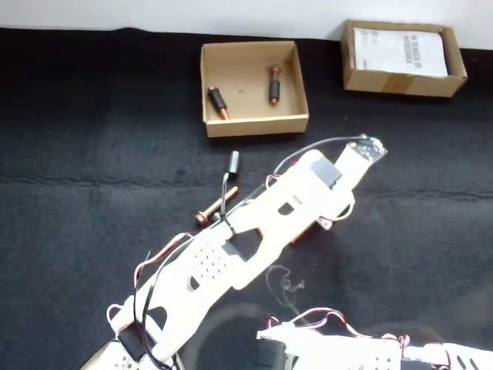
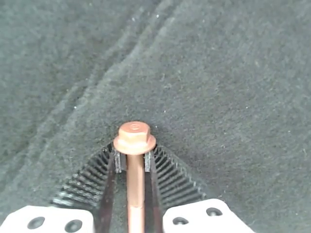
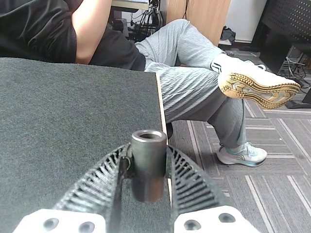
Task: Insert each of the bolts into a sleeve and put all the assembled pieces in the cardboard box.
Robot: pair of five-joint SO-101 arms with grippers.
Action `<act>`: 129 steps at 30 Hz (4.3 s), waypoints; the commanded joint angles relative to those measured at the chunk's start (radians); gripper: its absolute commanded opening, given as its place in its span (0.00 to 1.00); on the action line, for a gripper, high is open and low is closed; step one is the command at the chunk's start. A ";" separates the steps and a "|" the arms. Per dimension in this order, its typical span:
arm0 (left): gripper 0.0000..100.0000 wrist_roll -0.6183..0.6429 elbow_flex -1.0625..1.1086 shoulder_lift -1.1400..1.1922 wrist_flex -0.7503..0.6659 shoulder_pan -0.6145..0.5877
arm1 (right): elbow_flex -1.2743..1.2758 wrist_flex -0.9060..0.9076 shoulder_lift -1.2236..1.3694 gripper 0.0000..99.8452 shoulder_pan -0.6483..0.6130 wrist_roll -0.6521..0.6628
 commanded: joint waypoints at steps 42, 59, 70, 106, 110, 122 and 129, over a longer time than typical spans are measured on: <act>0.01 0.370 -0.693 -0.578 0.301 -0.380 | 0.142 0.196 -0.016 0.01 -1.722 -0.391; 0.01 0.091 -0.685 -0.992 0.336 -0.390 | 0.147 -0.070 -0.016 0.01 -2.086 -0.393; 0.01 0.060 -0.223 -1.293 0.341 -0.384 | 0.147 -0.232 -0.016 0.01 -2.086 -0.095; 0.01 0.064 1.403 -1.719 -1.003 -0.211 | 0.147 -0.265 -0.016 0.01 -2.084 -0.064; 0.01 0.064 1.440 -1.725 -1.037 -0.199 | 0.147 -0.265 -0.016 0.01 -2.084 -0.064; 0.01 0.290 1.371 -1.728 -0.911 -0.199 | 0.147 -0.260 -0.016 0.01 -2.060 -0.064; 0.01 0.305 1.353 -1.728 -0.852 -0.197 | 0.147 -0.260 -0.016 0.01 -2.023 -0.066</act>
